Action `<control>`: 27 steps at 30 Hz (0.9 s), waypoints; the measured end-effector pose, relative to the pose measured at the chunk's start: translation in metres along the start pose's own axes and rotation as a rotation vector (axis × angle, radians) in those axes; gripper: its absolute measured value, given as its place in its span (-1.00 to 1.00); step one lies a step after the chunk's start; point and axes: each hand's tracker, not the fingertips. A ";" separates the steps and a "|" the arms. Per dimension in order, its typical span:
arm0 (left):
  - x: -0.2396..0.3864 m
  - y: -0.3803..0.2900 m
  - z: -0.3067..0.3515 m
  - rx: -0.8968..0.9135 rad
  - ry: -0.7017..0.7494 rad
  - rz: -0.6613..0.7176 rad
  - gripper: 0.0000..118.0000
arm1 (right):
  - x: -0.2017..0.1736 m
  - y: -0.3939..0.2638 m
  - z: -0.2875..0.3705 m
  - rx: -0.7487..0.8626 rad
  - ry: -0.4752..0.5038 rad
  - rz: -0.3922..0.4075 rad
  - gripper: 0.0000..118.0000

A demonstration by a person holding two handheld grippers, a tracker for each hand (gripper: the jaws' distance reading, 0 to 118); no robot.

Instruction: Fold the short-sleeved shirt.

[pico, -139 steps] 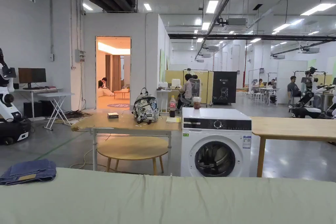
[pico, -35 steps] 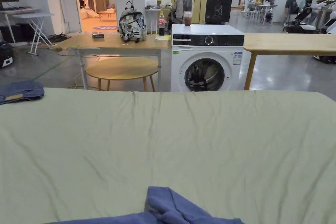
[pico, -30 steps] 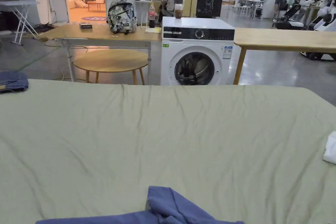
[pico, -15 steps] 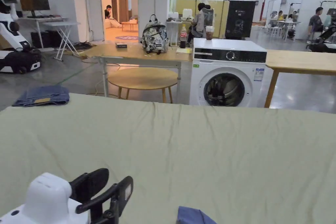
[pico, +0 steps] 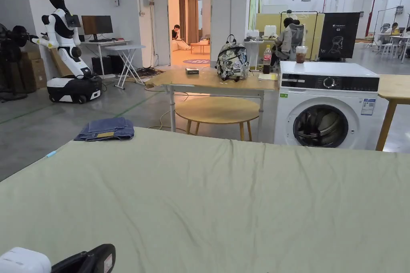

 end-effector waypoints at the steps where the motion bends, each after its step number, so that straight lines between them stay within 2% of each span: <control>1: 0.000 -0.001 -0.005 -0.009 0.008 0.004 -1.00 | 0.000 0.001 0.001 -0.001 -0.003 0.002 -1.00; 4: -0.003 -0.003 -0.019 -0.051 0.013 0.026 -1.00 | 0.004 0.000 0.005 0.001 -0.012 0.006 -1.00; 6: -0.012 -0.005 -0.039 -0.184 -0.051 0.076 -1.00 | 0.007 -0.002 0.008 -0.003 -0.020 0.011 -1.00; 7: -0.016 -0.008 -0.052 -0.249 -0.073 0.099 -0.82 | 0.008 -0.004 0.009 -0.002 -0.030 0.013 -1.00; 8: -0.020 -0.014 -0.065 -0.257 -0.080 0.117 -0.56 | 0.010 -0.006 0.010 -0.003 -0.033 0.011 -1.00; 10: -0.037 -0.028 -0.099 -0.371 -0.101 0.169 0.25 | 0.017 -0.012 0.012 -0.014 -0.032 -0.006 -1.00; 11: -0.042 -0.037 -0.115 -0.404 -0.091 0.178 0.19 | 0.019 -0.015 0.013 -0.020 -0.029 -0.015 -1.00; 18: -0.050 -0.103 -0.226 -0.679 0.031 0.178 0.19 | 0.047 -0.037 0.019 -0.065 -0.061 -0.083 -1.00; 21: -0.050 -0.122 -0.256 -0.736 0.020 0.165 0.10 | 0.061 -0.042 0.022 -0.070 -0.092 -0.125 -1.00; 23: -0.057 -0.134 -0.276 -0.799 0.051 0.171 -0.22 | 0.071 -0.046 0.025 -0.070 -0.106 -0.153 -1.00; 25: -0.050 -0.132 -0.273 -0.767 0.057 0.133 -0.48 | 0.079 -0.050 0.028 -0.073 -0.096 -0.185 -1.00; 27: -0.061 -0.133 -0.277 -0.793 0.009 0.176 -1.00 | 0.085 -0.055 0.031 -0.077 -0.123 -0.213 -1.00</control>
